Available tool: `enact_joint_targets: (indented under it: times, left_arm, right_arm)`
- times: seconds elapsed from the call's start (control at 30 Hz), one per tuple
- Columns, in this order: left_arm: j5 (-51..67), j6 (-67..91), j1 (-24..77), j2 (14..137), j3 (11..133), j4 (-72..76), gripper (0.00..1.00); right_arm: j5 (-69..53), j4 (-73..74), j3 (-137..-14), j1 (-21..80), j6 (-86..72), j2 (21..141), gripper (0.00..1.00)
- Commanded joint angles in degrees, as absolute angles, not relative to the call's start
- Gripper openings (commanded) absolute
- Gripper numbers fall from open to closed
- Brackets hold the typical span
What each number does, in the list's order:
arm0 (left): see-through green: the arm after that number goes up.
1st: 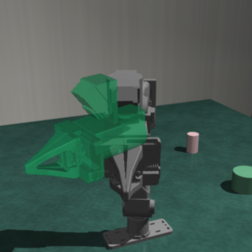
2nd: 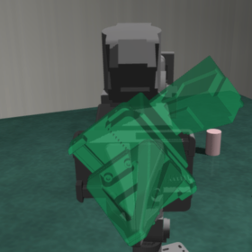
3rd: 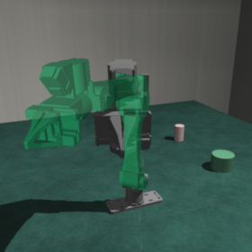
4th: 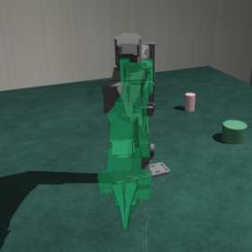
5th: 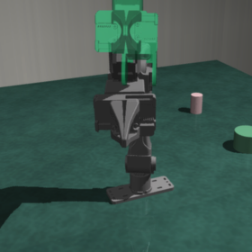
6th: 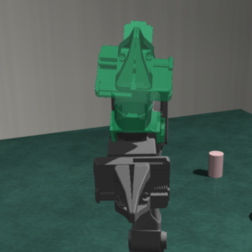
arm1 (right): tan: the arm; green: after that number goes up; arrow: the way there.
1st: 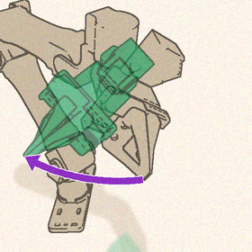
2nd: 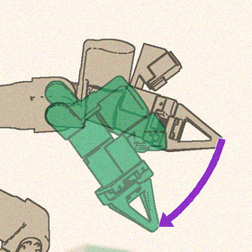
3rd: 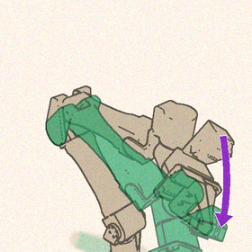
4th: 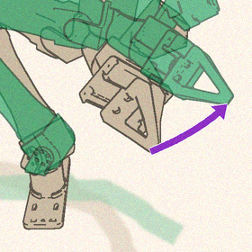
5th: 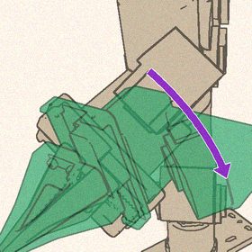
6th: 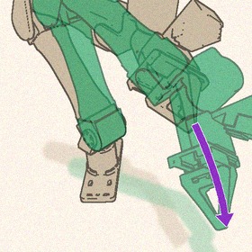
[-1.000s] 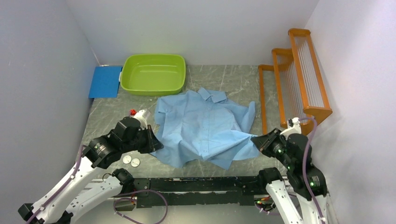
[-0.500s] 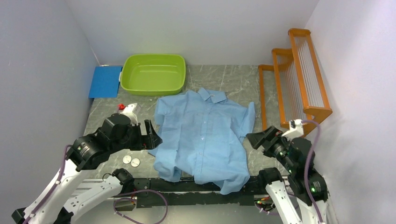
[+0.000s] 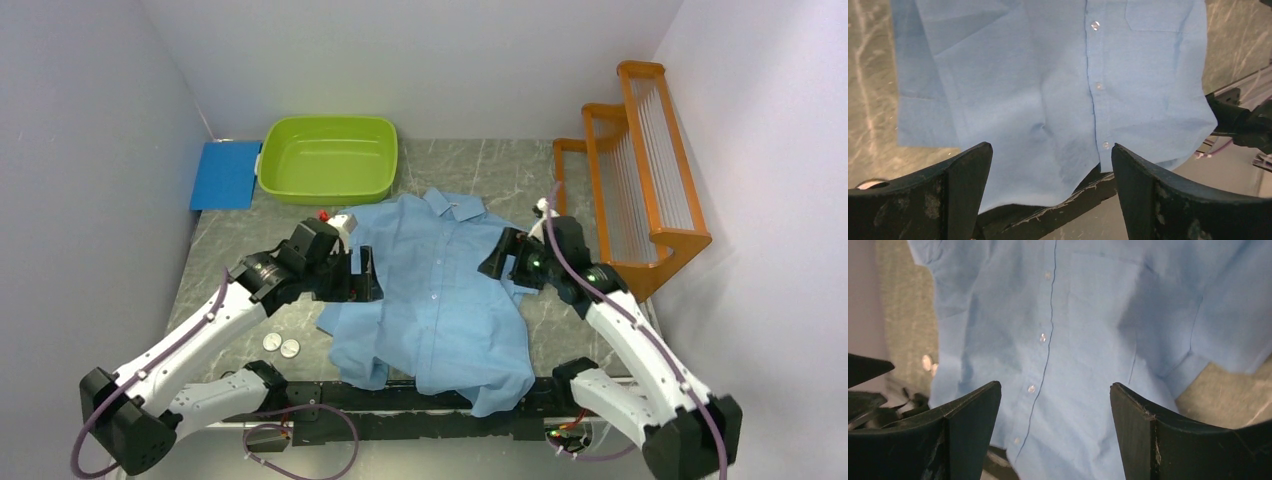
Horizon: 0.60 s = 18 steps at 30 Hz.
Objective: Pin the brooch onto the clothing
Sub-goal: Flatten out the clothes at the center of the board.
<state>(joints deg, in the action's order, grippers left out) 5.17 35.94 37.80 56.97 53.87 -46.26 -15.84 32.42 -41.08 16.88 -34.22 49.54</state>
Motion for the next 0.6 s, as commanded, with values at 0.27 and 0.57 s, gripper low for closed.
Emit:
enact_joint_targets:
  times: [0.27,0.57]
  left_arm:
    - [26.68,26.38,25.60,72.04,64.51,-33.40,0.94]
    - [16.83,18.38,20.82,82.52,77.65,-32.91,0.94]
  right_arm:
    - [6.65,19.64,-61.64,29.44,-25.53,79.68,0.73]
    - [6.71,17.32,-73.33,29.71,-23.35,98.24,0.66]
